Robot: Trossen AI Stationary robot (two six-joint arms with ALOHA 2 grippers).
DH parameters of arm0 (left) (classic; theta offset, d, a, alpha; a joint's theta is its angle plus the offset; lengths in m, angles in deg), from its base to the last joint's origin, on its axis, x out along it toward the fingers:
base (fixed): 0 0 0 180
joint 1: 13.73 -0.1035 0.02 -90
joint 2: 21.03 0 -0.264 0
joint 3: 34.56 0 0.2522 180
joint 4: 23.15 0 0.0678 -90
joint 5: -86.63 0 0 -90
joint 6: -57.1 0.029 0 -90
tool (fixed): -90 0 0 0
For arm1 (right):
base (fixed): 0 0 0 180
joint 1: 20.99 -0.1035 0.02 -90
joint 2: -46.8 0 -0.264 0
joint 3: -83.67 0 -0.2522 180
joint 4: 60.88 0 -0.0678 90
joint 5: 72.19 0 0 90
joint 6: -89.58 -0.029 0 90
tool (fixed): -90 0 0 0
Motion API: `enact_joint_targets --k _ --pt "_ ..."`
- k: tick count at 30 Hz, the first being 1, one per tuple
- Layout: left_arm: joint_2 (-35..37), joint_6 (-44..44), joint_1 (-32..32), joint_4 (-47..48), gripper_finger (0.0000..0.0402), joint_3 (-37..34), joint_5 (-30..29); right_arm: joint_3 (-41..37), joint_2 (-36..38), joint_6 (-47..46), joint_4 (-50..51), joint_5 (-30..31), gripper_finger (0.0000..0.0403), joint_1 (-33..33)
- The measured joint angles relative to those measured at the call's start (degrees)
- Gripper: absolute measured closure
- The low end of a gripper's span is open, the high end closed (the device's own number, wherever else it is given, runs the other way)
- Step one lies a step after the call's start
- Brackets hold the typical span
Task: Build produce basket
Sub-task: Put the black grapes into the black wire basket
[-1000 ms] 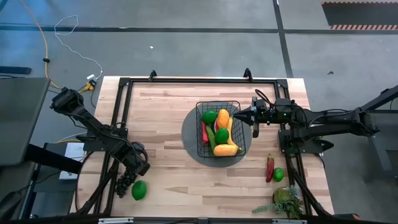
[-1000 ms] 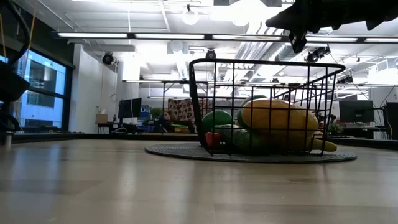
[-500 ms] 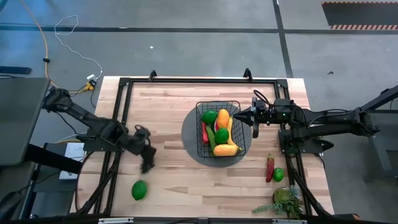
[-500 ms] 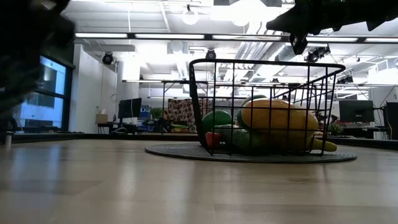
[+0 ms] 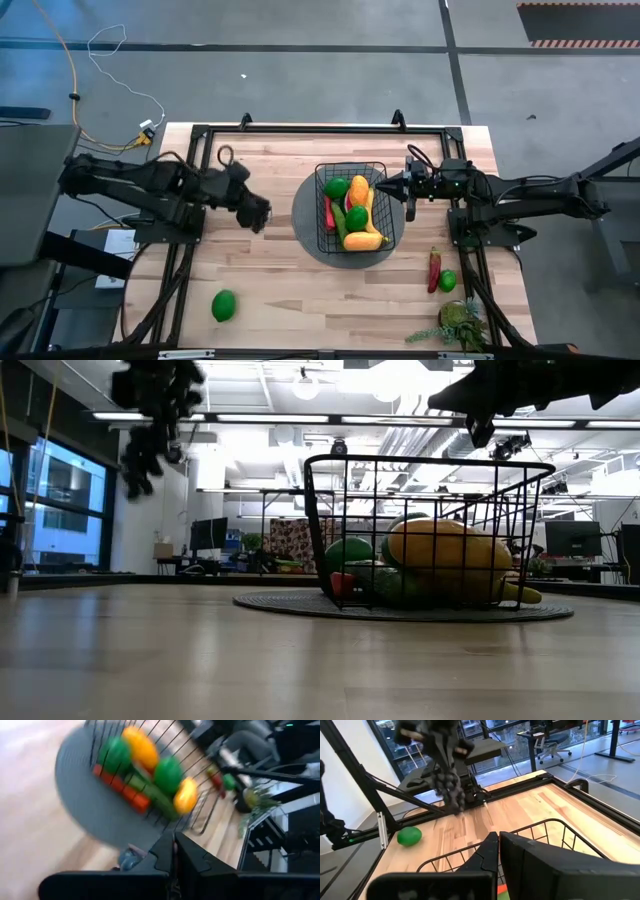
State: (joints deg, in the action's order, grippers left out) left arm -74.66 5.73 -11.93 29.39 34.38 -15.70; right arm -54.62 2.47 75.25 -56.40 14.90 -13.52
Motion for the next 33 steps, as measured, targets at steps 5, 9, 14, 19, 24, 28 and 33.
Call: enact_joint_targets --k 5,9,14,19,24,28,33 --pt "0.1 16.0 -3.0 -6.9 0.0401 5.0 0.1 0.0 0.0 -0.1 -1.6 0.3 0.0403 0.0" --pt "0.0 26.1 -5.4 -16.6 0.0401 5.8 0.2 0.0 0.0 -0.1 -4.9 0.3 0.0403 0.0" --pt "-0.8 33.7 -8.8 -26.0 0.0401 5.8 2.5 0.0 0.0 -0.2 -8.2 0.3 0.0403 0.0" --pt "-3.2 39.0 -11.8 -32.4 0.0401 5.8 5.9 0.0 0.0 -0.1 -12.4 0.3 0.0403 0.0" --pt "-7.6 39.6 -14.8 -37.3 0.0401 5.8 9.4 0.0 0.0 -0.2 -15.4 -0.8 0.0403 0.0" --pt "-11.3 39.1 -15.8 -42.4 0.0401 5.8 13.1 0.0 0.0 -0.2 -15.4 -0.8 0.0403 0.0" --pt "-14.2 38.1 -15.8 -46.8 0.0401 5.8 16.6 0.0 0.0 -0.2 -15.4 -1.0 0.0403 0.0"
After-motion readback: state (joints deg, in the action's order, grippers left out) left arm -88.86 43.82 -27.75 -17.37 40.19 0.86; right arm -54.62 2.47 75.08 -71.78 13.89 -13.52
